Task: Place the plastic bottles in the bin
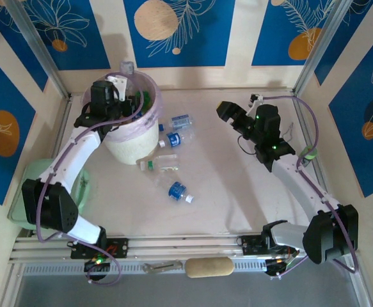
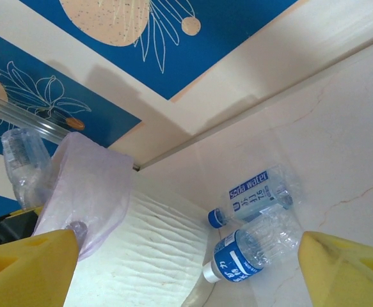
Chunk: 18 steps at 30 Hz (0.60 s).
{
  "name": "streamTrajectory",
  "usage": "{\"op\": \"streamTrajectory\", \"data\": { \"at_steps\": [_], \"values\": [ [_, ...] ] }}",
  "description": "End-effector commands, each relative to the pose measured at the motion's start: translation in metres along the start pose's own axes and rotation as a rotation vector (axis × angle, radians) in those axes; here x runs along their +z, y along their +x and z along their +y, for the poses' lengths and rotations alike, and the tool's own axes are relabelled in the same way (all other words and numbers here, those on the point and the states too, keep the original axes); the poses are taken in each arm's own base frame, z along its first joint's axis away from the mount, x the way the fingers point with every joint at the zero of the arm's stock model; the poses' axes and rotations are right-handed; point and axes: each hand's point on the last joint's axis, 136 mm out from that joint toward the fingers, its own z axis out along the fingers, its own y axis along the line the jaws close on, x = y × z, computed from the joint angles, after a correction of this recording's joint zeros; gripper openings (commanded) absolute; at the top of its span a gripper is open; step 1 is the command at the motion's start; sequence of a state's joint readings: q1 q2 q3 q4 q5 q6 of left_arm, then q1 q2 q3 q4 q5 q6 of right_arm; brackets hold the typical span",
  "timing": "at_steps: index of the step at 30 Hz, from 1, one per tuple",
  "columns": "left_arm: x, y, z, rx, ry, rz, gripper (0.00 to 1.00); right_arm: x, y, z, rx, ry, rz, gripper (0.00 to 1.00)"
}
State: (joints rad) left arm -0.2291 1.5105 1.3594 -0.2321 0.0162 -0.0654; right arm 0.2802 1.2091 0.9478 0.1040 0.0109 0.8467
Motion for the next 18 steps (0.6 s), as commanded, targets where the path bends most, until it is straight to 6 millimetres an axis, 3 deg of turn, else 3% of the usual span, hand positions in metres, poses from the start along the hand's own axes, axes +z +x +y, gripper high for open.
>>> {"op": "streamTrajectory", "data": {
  "at_steps": [1, 3, 7, 9, 15, 18],
  "values": [
    [0.007, 0.014, 0.006, -0.01, -0.017, 0.051, 0.58, -0.003, -0.011, 0.018, -0.009, -0.043, -0.028, 0.9],
    [0.009, 0.017, 0.006, -0.013, -0.016, 0.06, 0.61, -0.004, -0.012, 0.019, -0.013, -0.042, -0.032, 0.9],
    [0.007, 0.014, 0.006, -0.016, -0.02, 0.058, 0.8, -0.004, -0.012, 0.019, -0.018, -0.042, -0.03, 0.9],
    [0.003, 0.009, 0.006, -0.015, -0.019, 0.045, 0.84, -0.004, -0.012, 0.02, -0.021, -0.043, -0.031, 0.9],
    [-0.022, -0.022, 0.003, -0.019, -0.013, -0.035, 1.0, -0.003, -0.014, 0.011, -0.041, -0.003, -0.035, 0.9],
    [-0.043, -0.041, 0.001, -0.03, -0.009, -0.104, 1.0, -0.003, -0.017, 0.002, -0.051, 0.032, -0.039, 0.9]
  ]
}}
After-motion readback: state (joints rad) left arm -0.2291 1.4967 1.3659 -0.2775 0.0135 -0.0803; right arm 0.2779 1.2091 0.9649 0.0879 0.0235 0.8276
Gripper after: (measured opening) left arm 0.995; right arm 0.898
